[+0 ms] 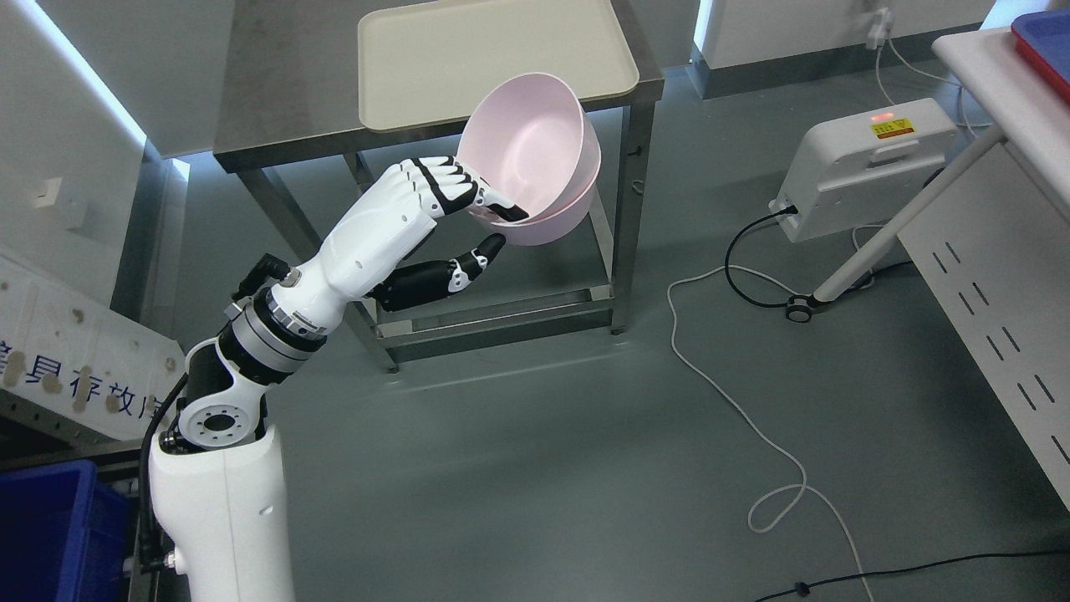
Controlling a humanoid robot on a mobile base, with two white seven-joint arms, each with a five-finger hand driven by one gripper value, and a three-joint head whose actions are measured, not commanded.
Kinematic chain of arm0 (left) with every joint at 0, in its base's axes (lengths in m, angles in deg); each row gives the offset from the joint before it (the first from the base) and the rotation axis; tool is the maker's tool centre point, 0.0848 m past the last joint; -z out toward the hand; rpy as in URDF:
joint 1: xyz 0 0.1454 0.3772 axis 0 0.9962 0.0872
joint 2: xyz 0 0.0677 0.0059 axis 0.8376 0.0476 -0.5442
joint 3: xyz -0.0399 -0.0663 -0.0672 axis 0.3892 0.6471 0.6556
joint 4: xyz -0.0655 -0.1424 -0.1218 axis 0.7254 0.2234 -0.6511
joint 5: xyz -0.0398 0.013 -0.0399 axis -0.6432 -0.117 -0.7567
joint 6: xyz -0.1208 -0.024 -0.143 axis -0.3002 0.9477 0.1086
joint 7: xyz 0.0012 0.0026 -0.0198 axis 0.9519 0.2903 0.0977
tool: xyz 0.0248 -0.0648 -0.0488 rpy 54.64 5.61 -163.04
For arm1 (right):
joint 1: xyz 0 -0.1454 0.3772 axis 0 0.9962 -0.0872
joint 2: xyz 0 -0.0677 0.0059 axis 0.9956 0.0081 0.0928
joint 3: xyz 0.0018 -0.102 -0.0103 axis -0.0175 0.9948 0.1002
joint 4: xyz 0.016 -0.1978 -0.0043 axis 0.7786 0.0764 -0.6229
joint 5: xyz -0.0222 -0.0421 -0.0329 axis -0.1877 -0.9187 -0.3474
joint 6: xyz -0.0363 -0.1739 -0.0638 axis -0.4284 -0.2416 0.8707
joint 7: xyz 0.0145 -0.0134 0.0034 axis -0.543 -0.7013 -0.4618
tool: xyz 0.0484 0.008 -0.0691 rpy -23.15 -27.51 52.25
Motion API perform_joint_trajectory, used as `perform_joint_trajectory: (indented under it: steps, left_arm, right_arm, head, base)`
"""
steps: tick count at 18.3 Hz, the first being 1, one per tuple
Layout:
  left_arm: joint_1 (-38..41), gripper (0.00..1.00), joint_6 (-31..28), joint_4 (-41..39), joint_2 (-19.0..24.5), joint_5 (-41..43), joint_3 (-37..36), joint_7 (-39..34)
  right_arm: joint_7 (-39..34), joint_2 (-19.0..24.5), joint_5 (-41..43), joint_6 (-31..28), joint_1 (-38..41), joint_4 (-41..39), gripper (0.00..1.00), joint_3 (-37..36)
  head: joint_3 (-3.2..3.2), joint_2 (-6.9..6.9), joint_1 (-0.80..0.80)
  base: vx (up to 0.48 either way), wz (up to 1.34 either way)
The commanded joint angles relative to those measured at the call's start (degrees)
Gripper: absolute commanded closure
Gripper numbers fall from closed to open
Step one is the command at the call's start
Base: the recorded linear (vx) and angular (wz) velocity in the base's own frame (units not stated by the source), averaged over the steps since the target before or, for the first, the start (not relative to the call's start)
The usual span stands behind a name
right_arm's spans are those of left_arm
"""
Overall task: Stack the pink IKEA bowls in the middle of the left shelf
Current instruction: 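Hold the bowls up while turning toward the blue bin shelf, then carry the bowls over the middle blue bin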
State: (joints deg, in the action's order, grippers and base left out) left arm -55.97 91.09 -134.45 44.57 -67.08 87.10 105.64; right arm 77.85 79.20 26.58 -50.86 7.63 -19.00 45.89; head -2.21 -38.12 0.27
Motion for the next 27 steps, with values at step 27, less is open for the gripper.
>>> perform_joint_trajectory:
  steps: [27]
  left_arm:
    - [-4.9,0.91,0.0,-1.3,1.0,-7.1,-12.9,-1.0]
  right_arm:
    - [0.0,-1.0,0.1,0.0,0.0,-1.0,0.00,-0.3]
  head:
    - [0.00,0.00,0.00]
  base:
    - [-0.230,0.23]
